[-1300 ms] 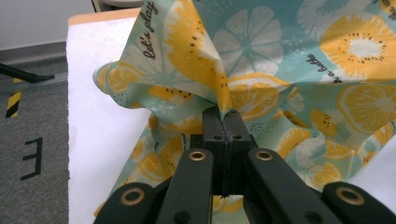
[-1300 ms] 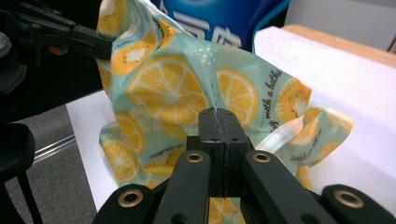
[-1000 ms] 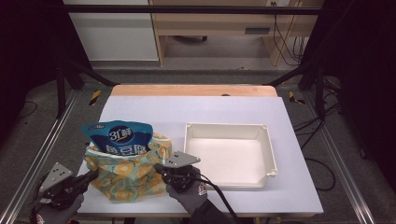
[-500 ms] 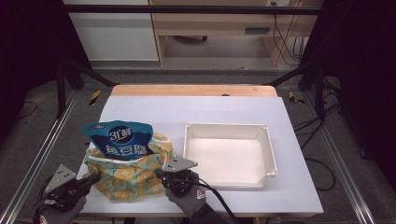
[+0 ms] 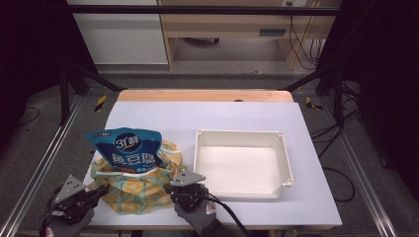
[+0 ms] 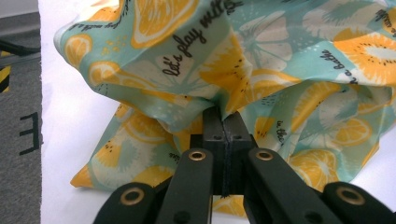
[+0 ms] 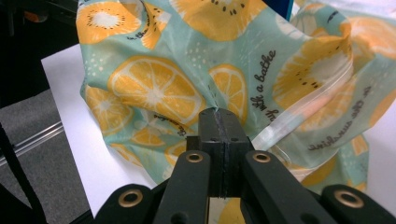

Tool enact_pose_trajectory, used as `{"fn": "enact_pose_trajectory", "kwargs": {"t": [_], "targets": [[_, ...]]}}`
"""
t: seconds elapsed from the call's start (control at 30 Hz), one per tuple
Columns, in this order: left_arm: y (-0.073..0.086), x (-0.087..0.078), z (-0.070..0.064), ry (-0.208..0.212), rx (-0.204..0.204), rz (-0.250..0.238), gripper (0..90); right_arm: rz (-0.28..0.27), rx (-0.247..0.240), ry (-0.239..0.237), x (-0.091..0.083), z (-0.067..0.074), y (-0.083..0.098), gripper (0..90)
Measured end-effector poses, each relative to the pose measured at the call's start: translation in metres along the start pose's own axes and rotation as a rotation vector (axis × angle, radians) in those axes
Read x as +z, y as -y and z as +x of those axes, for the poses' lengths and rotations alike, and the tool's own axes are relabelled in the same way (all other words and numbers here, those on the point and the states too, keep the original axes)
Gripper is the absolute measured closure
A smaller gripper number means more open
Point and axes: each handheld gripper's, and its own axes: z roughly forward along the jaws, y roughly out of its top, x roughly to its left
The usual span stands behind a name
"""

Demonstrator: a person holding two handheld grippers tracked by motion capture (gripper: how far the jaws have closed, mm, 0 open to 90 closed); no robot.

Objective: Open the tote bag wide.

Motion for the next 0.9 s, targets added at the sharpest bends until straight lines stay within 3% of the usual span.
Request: {"fn": "enact_pose_trajectory", "kwargs": {"t": [0.9], "targets": [[0.006, 0.018, -0.004, 0.000, 0.029, 0.100, 89.4, 0.091, 0.017, 0.023, 0.017, 0.001, 0.025, 90.0]]}}
